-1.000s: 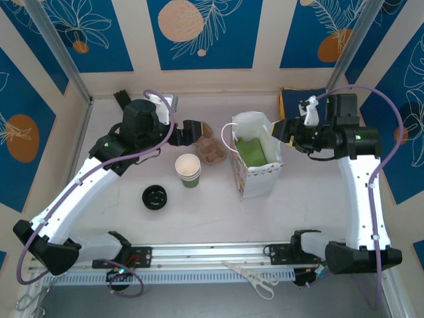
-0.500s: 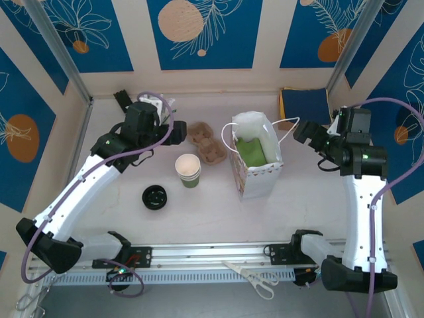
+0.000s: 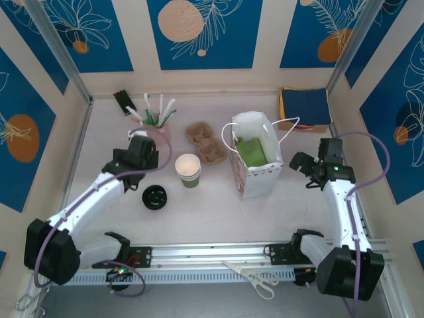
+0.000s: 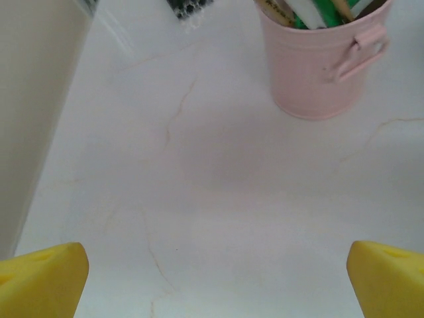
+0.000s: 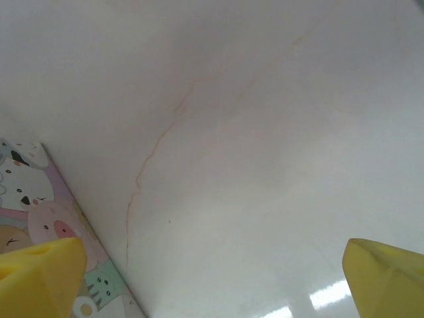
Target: Pack the takeout coffee
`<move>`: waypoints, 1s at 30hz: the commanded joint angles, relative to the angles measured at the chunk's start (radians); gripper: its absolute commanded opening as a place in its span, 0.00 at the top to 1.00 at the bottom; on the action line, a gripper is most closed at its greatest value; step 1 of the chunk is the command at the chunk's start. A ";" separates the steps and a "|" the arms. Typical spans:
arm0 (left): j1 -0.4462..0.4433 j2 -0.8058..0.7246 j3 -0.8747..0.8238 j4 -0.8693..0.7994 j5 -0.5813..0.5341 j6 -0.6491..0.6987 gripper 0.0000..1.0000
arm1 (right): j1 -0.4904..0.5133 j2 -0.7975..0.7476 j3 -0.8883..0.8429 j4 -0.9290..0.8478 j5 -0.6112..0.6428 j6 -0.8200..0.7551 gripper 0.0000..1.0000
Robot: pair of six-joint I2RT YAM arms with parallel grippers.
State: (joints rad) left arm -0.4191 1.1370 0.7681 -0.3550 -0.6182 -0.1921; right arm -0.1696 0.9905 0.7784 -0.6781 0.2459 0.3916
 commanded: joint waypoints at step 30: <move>0.334 0.392 -0.356 1.181 0.505 0.229 0.00 | 0.166 0.537 -0.401 1.574 -0.136 -0.272 0.01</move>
State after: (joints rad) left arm -0.1051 1.5154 0.4366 0.7162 -0.2161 0.0154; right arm -0.0189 1.4899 0.3916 0.7387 0.1448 0.1432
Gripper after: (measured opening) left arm 0.997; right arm 0.990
